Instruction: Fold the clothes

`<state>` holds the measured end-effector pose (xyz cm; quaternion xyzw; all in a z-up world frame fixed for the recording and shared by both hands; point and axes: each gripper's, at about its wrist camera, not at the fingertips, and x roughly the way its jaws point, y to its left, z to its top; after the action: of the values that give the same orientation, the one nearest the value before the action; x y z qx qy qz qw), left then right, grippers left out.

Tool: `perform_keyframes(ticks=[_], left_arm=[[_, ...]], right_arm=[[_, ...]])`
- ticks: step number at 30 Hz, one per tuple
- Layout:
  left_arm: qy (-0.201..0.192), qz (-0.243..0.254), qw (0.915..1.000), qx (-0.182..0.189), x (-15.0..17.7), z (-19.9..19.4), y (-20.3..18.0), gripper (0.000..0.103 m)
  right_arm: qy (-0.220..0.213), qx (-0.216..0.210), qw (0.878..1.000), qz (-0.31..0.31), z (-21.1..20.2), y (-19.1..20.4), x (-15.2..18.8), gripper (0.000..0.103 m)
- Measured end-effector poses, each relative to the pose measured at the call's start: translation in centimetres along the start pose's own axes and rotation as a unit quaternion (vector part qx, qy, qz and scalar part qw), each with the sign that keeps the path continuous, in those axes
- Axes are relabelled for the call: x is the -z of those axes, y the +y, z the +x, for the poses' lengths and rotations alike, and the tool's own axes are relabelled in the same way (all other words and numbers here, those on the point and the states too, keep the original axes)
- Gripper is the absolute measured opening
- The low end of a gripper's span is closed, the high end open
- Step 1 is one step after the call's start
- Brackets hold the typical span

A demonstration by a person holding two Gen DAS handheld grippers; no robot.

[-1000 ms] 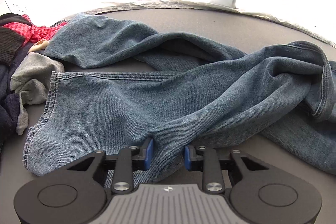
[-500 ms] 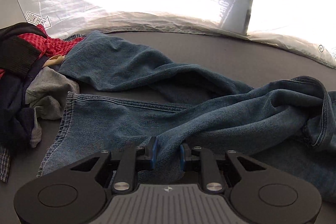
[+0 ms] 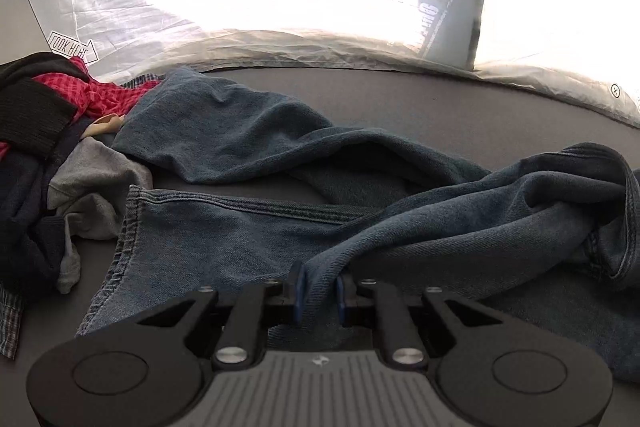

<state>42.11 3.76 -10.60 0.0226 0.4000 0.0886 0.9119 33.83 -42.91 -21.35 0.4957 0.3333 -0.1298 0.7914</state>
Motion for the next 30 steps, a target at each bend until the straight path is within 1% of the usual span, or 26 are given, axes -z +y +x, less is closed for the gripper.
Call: perform_keyframes(ticks=[1, 2, 3, 5, 6, 8, 9, 12, 13, 14, 15, 16, 17, 18, 19, 21, 22, 23, 24, 27, 28, 30], left_arm=[[-0.015, 0.001, 0.9999, -0.002, -1.1, -0.3, 0.0, 0.014], [-0.031, 0.002, 0.9995, -0.004, -2.4, -0.6, -0.1, 0.013], [-0.047, 0.002, 0.9989, -0.006, -3.7, -1.0, -0.1, 0.012], [-0.091, 0.012, 0.9958, -0.005, -7.7, -1.2, -0.7, 0.011], [-0.113, 0.018, 0.9934, -0.005, -9.8, -1.4, -1.0, 0.01], [-0.126, 0.026, 0.9917, 0.0, -12.0, -0.5, -2.2, 0.009], [-0.13, 0.03, 0.9911, 0.002, -13.0, 0.1, -2.8, 0.009], [-0.141, 0.042, 0.9891, 0.009, -15.8, 1.8, -4.8, 0.009], [-0.144, 0.046, 0.9884, 0.011, -16.8, 2.3, -5.4, 0.012], [-0.148, 0.049, 0.9877, 0.014, -17.8, 2.9, -6.1, 0.019], [-0.152, 0.053, 0.9869, 0.016, -18.7, 3.4, -6.7, 0.029], [-0.155, 0.057, 0.986, 0.018, -19.7, 4.0, -7.3, 0.036], [-0.159, 0.061, 0.9852, 0.021, -20.7, 4.5, -8.0, 0.044], [-0.163, 0.065, 0.9843, 0.023, -21.6, 5.1, -8.6, 0.048], [-0.166, 0.069, 0.9834, 0.025, -22.6, 5.6, -9.3, 0.049], [-0.173, 0.076, 0.9814, 0.03, -24.5, 6.7, -10.6, 0.059], [-0.156, 0.079, 0.984, 0.032, -23.3, 7.0, -10.6, 0.061], [-0.131, 0.081, 0.9874, 0.035, -21.2, 7.2, -10.5, 0.061], [-0.105, 0.086, 0.9901, 0.037, -18.8, 7.3, -10.3, 0.061], [-0.02, 0.088, 0.9948, 0.047, -10.9, 6.2, -8.8, 0.061], [0.009, 0.077, 0.9957, 0.051, -8.6, 5.9, -8.0, 0.062], [0.068, 0.043, 0.995, 0.059, -4.6, 5.0, -6.4, 0.064]], right_arm=[[-0.006, -0.003, 1.0, -0.012, -0.3, 0.7, -0.3, 0.013], [-0.013, -0.005, 1.0, -0.024, -0.7, 1.4, -0.6, 0.011], [-0.02, -0.008, 0.999, -0.035, -1.0, 2.1, -1.0, 0.007], [-0.045, -0.022, 0.997, -0.05, -1.6, 3.7, -2.5, 0.004], [-0.059, -0.03, 0.996, -0.058, -2.0, 4.5, -3.4, 0.0], [-0.109, -0.056, 0.988, -0.091, -3.0, 6.9, -5.7, 0.0], [-0.135, -0.06, 0.982, -0.114, -3.5, 8.3, -6.9, 0.0], [-0.178, -0.041, 0.968, -0.17, -3.5, 11.8, -9.6, 0.0], [-0.185, -0.035, 0.965, -0.185, -3.4, 12.7, -10.0, 0.002], [-0.191, -0.025, 0.961, -0.198, -3.6, 13.1, -10.6, 0.004], [-0.19, -0.015, 0.959, -0.209, -3.5, 13.4, -10.5, 0.009], [-0.184, -0.01, 0.96, -0.213, -3.3, 13.5, -10.3, 0.016], [-0.174, -0.005, 0.962, -0.212, -3.0, 13.3, -9.8, 0.021], [-0.161, -0.002, 0.965, -0.208, -2.2, 13.0, -8.6, 0.028], [-0.149, 0.007, 0.967, -0.207, -1.7, 12.4, -7.8, 0.031], [-0.125, 0.047, 0.969, -0.205, -1.3, 10.1, -5.7, 0.037], [-0.114, 0.07, 0.97, -0.205, -1.4, 8.9, -4.5, 0.038], [-0.102, 0.092, 0.97, -0.203, -1.6, 7.9, -3.4, 0.039], [-0.084, 0.118, 0.969, -0.201, -1.9, 6.9, -2.1, 0.039], [-0.056, 0.162, 0.964, -0.202, -3.6, 4.7, 1.1, 0.04], [-0.047, 0.176, 0.962, -0.202, -4.3, 3.9, 2.2, 0.043], [-0.036, 0.188, 0.962, -0.197, -5.4, 2.6, 3.5, 0.047]])
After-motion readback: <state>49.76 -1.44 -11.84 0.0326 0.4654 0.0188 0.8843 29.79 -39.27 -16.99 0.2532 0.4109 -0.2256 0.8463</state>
